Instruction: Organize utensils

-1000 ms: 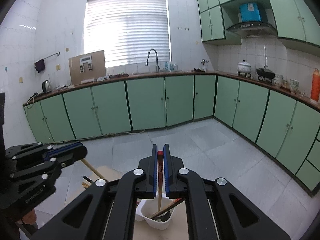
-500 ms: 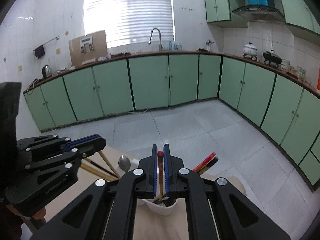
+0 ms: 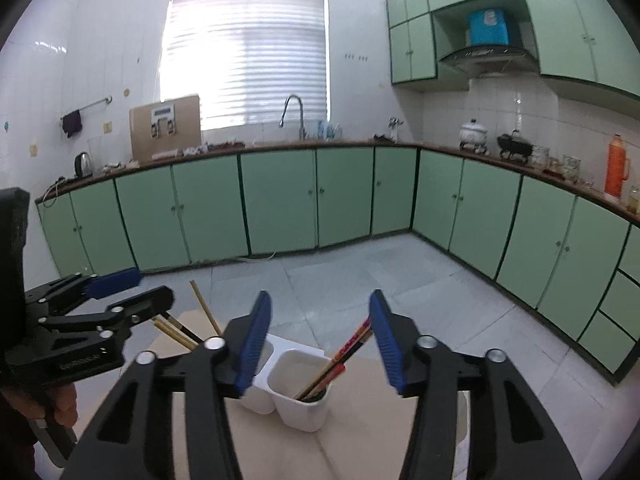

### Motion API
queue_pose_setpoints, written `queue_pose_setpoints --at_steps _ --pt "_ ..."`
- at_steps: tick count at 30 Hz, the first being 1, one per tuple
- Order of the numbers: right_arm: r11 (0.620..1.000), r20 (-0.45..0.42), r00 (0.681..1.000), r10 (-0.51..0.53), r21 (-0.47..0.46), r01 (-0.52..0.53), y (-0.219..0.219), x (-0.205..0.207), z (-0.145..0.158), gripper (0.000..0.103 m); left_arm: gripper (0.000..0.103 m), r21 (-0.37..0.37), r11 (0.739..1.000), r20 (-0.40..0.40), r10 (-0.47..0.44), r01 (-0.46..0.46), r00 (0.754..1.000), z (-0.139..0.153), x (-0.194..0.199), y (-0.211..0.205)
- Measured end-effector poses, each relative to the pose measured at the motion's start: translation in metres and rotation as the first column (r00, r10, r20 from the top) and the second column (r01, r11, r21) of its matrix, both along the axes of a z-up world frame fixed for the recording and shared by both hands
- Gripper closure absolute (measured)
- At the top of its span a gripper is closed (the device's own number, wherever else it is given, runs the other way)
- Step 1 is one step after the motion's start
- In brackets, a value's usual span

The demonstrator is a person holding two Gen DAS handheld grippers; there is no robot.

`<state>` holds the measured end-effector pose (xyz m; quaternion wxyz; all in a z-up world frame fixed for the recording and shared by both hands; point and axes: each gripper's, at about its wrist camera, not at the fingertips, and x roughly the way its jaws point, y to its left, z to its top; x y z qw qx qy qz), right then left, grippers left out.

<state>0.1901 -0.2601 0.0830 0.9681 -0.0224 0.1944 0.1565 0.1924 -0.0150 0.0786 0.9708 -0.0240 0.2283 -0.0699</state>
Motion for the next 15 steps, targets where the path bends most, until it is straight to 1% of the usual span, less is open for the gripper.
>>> queue_pose_setpoints --at_steps 3,5,7,9,15 --pt "1.000 0.008 1.000 -0.018 0.026 0.018 -0.010 -0.021 -0.005 0.039 0.028 0.001 1.000 0.015 0.014 -0.014 1.000 0.000 -0.023 0.001" --pt "0.999 0.004 1.000 -0.027 0.042 0.026 -0.015 -0.033 -0.010 0.034 0.021 0.006 0.999 0.025 0.032 -0.032 0.999 -0.001 -0.039 0.001" --pt "0.998 -0.005 0.999 -0.032 0.055 0.032 -0.021 -0.043 -0.015 0.031 0.017 0.007 0.999 0.027 0.040 -0.040 0.999 -0.002 -0.054 0.001" --pt "0.997 -0.014 0.999 -0.037 0.066 0.038 -0.025 -0.054 -0.020 0.028 0.015 0.012 0.999 0.031 0.045 -0.045 0.999 -0.005 -0.068 0.001" --pt "0.996 -0.026 0.999 -0.025 0.088 0.027 -0.025 -0.082 -0.026 0.013 0.010 0.032 0.999 0.036 0.043 -0.044 0.998 -0.010 -0.105 0.001"
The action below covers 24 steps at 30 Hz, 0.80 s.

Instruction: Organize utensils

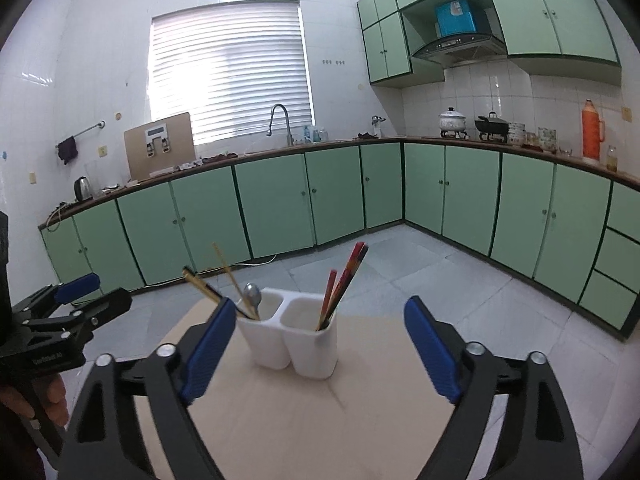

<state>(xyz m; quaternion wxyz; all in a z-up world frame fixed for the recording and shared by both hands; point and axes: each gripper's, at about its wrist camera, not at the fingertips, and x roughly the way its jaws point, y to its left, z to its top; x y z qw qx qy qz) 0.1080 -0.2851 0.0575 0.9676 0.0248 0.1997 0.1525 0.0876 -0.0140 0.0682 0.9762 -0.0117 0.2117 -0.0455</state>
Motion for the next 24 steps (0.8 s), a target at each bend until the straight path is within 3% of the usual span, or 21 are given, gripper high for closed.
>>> queue_pose_setpoints --at_steps 2,24 --pt "1.000 0.001 1.000 0.009 -0.004 -0.009 0.001 -0.009 -0.002 0.006 0.008 0.003 1.000 0.012 -0.001 0.001 1.000 0.001 -0.011 -0.002" --pt "0.999 0.033 0.998 0.050 -0.021 -0.049 0.016 -0.075 0.002 0.006 0.006 0.009 1.000 0.070 -0.019 0.018 0.997 0.007 -0.084 -0.004"
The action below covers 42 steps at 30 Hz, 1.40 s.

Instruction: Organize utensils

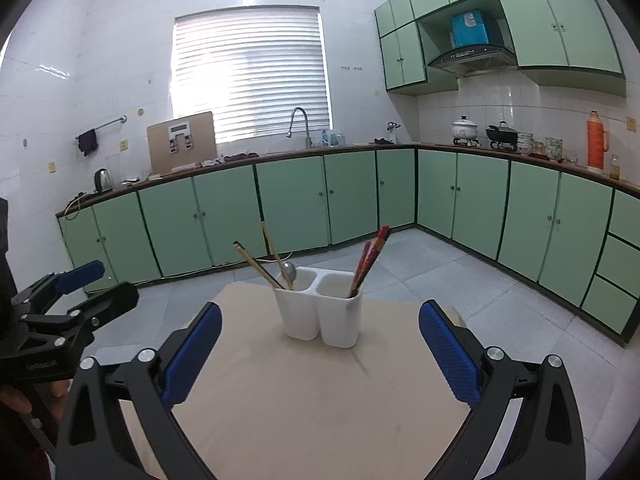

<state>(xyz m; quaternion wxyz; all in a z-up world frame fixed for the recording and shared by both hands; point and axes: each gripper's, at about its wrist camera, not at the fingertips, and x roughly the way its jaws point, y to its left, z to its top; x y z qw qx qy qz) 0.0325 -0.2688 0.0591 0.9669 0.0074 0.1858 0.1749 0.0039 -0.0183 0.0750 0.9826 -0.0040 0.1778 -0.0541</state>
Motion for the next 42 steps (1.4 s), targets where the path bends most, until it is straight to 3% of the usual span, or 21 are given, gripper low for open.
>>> queue_pose_setpoints --at_steps 42 --pt "1.000 0.015 0.999 0.030 -0.006 -0.030 0.008 -0.017 0.005 0.006 0.006 -0.003 1.000 0.016 0.000 0.000 1.000 0.002 -0.021 0.005"
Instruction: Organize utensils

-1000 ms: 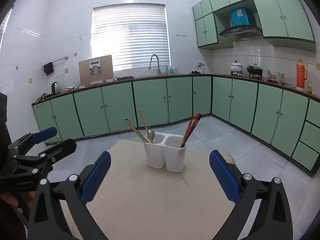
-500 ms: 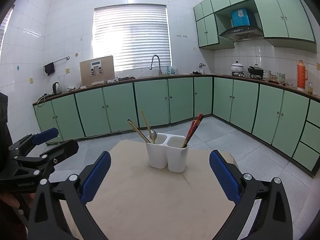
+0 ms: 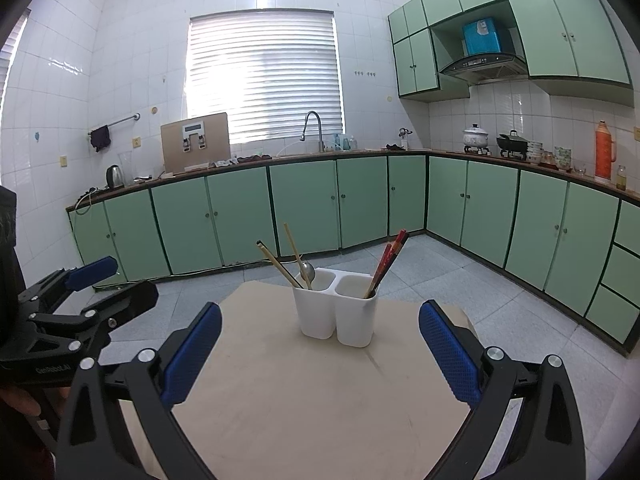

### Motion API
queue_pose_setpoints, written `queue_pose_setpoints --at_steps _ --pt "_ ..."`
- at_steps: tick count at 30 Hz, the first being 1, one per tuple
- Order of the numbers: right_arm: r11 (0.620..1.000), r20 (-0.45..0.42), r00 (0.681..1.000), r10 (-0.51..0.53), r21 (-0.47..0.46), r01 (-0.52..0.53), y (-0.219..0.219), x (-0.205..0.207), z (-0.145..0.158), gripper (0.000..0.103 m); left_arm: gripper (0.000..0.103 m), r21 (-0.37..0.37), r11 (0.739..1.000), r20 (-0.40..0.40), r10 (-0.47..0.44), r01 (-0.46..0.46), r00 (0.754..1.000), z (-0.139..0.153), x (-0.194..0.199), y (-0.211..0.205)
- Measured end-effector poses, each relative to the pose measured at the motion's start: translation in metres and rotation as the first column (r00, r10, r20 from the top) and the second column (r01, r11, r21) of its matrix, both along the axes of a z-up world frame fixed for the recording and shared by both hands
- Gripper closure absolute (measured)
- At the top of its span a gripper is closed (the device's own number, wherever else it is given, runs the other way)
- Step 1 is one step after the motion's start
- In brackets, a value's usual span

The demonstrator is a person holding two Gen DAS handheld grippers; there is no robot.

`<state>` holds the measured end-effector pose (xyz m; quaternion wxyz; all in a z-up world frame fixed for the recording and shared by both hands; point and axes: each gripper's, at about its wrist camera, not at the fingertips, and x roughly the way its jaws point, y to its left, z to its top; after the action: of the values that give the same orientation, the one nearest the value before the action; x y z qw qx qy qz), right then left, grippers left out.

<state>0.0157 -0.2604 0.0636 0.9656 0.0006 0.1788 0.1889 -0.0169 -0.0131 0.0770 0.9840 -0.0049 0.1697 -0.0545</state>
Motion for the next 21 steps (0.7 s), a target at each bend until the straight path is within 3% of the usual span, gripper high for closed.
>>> queue_pose_setpoints --at_steps 21 --pt "1.000 0.002 1.000 0.000 0.000 0.000 0.0007 0.0005 0.0012 0.006 0.006 -0.003 1.000 0.000 -0.001 0.001 1.000 0.0024 0.0007 0.0014"
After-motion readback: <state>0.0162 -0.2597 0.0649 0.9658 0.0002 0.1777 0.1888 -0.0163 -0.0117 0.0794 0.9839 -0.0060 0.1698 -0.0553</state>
